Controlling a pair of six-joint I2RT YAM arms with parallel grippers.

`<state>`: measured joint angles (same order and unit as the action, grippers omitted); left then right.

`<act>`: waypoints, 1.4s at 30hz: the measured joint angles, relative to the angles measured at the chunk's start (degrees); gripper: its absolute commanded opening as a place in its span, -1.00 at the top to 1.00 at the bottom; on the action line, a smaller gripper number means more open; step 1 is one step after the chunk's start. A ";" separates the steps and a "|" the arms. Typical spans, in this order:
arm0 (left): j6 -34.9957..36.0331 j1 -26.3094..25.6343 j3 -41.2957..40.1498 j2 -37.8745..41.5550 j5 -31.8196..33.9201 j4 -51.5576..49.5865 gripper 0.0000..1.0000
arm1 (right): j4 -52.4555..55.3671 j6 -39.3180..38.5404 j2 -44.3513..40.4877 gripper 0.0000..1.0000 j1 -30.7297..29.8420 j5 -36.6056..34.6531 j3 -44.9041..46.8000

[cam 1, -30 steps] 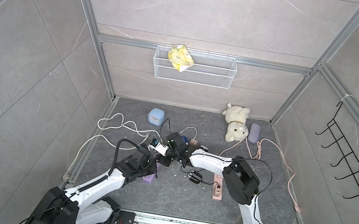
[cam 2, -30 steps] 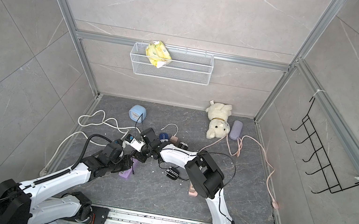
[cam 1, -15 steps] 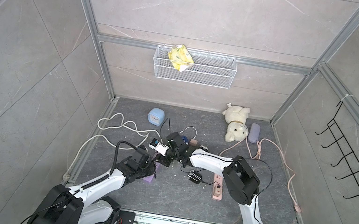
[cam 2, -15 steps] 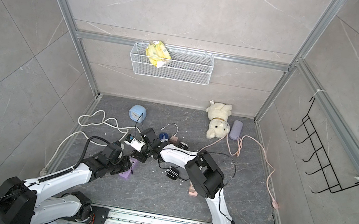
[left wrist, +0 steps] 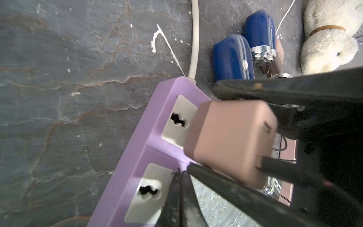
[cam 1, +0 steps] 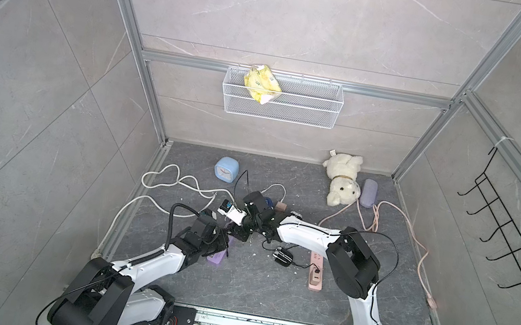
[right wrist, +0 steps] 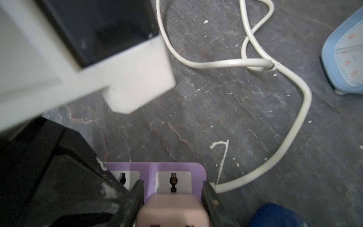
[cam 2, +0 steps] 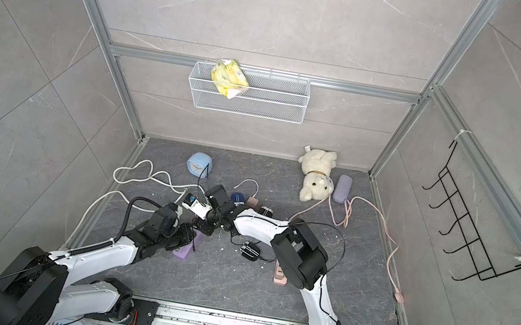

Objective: Unplug the electric shaver
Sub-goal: Remove the plug from the socket, then move the electric shaver to the center of the board.

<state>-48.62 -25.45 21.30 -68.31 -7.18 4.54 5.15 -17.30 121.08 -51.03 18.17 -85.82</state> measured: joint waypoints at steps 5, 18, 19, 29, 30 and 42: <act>-0.13 0.00 -0.66 -0.35 -0.50 1.75 1.00 | 1.14 1.03 -2.43 0.53 0.00 0.07 0.11; -0.33 0.04 0.33 0.50 0.46 -0.17 1.00 | 20.96 5.90 -3.85 0.52 2.56 -7.26 -9.40; -0.33 0.04 0.33 0.57 0.44 -0.31 1.00 | 22.64 6.21 -3.85 0.52 2.71 -8.04 -10.62; -0.24 0.70 0.17 6.34 3.30 -7.87 1.00 | 45.81 7.45 10.27 0.49 4.15 -12.20 -43.12; -0.24 0.70 -0.02 7.32 3.91 -8.96 1.00 | 48.13 7.45 12.68 0.49 4.35 -12.57 -46.73; -0.31 0.74 -1.88 17.99 5.57 -20.63 1.00 | 69.24 6.14 35.36 0.43 4.83 -14.58 -81.81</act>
<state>-48.93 -24.71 19.42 -50.33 -1.61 -16.10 74.39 -11.16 156.44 -46.19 3.60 -167.63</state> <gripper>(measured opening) 0.054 0.436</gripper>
